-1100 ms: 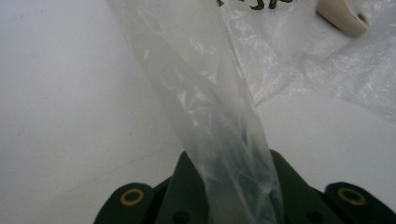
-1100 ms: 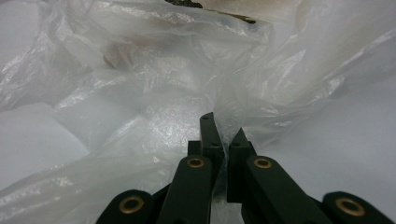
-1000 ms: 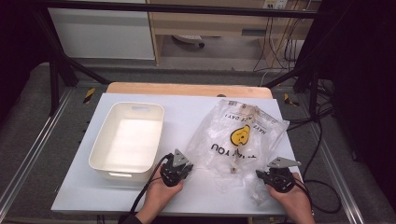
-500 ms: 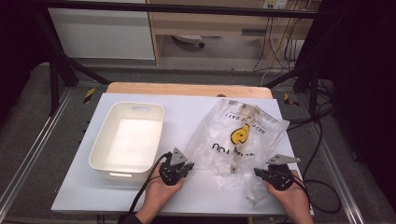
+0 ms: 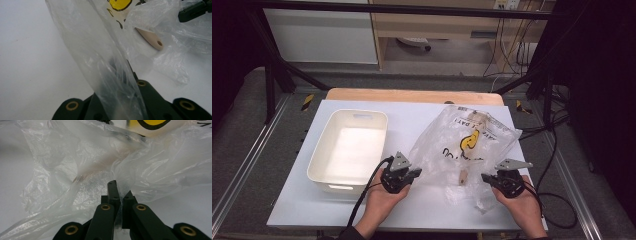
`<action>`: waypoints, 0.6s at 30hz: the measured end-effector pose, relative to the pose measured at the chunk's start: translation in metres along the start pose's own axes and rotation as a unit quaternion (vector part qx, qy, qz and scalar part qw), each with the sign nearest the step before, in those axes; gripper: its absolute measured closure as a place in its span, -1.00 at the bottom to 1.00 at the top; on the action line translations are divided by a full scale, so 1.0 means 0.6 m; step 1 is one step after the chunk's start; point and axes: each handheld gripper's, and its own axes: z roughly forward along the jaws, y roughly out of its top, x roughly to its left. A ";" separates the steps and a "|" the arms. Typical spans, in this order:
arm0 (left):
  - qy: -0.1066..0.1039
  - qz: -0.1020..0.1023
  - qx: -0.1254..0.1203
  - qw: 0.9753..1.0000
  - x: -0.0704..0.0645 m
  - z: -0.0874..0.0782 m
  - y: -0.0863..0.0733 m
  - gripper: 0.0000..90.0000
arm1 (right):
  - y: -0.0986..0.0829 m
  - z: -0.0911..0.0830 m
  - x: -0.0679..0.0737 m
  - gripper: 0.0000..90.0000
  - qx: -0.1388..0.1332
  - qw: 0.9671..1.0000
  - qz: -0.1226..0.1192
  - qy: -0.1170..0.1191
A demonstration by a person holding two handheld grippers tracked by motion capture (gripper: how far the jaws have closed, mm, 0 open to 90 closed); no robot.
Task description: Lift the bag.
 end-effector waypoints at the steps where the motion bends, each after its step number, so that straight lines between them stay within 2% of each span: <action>1: -0.001 -0.002 -0.001 1.000 0.001 0.000 0.001 1.00 | 0.000 -0.001 0.000 1.00 0.000 1.000 0.003 0.000; 7: -0.004 -0.009 -0.004 1.000 0.004 -0.007 0.012 1.00 | 0.004 -0.012 -0.005 1.00 -0.008 1.000 0.008 -0.003; 16: -0.011 -0.006 -0.004 1.000 0.005 -0.015 0.035 1.00 | 0.024 -0.032 -0.017 1.00 -0.021 1.000 0.008 -0.005; 18: -0.014 -0.012 -0.005 1.000 0.008 -0.017 0.041 1.00 | 0.030 -0.037 -0.021 1.00 -0.025 1.000 0.006 -0.007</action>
